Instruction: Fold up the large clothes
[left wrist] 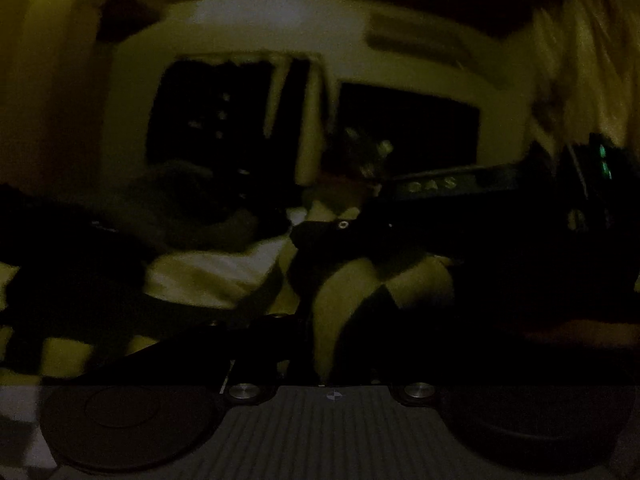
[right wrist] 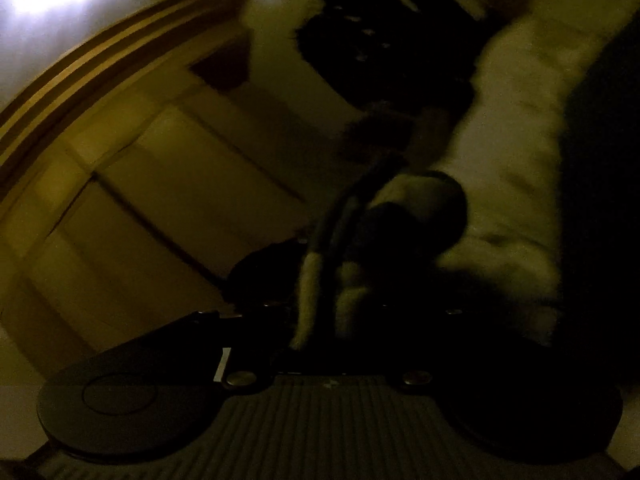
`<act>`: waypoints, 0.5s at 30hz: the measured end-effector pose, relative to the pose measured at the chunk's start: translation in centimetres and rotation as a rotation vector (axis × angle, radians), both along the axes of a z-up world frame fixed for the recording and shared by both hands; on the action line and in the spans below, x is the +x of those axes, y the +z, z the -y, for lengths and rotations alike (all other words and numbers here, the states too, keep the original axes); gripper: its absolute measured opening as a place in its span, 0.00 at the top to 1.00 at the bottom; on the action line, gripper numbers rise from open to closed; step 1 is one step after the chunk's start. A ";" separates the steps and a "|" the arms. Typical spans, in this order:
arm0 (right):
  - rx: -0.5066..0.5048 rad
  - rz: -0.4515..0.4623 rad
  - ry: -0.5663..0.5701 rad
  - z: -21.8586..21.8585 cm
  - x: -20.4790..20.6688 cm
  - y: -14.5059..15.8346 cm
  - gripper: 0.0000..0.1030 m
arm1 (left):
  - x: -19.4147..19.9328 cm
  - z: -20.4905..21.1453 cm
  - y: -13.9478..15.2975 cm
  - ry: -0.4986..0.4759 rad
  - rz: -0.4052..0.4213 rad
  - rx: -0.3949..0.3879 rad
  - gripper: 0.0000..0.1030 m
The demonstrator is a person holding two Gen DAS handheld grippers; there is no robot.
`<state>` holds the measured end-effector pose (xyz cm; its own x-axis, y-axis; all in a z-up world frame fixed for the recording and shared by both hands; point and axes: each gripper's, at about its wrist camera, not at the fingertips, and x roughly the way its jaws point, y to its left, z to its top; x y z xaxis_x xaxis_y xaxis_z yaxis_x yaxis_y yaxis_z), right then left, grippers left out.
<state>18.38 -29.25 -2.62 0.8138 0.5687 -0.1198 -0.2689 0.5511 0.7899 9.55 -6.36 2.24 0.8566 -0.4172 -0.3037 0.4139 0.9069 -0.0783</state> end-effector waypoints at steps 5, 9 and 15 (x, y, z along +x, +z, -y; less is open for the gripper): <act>-0.079 0.080 0.127 -7.4 2.6 5.4 0.74 | 0.3 -8.6 1.6 0.169 -0.034 -0.163 0.21; -0.155 0.085 0.227 -14.9 4.8 6.4 0.78 | 0.3 -15.3 -0.3 0.329 -0.110 -0.283 0.21; -0.268 0.006 0.356 -25.6 7.4 2.6 0.79 | 0.2 -21.5 -4.3 0.489 -0.210 -0.277 0.21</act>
<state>25.78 -3.69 -0.05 0.5742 0.7628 -0.2972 -0.4828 0.6087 0.6296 9.74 15.13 -2.05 0.9027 -0.0780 -0.4232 -0.0957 0.9224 -0.3742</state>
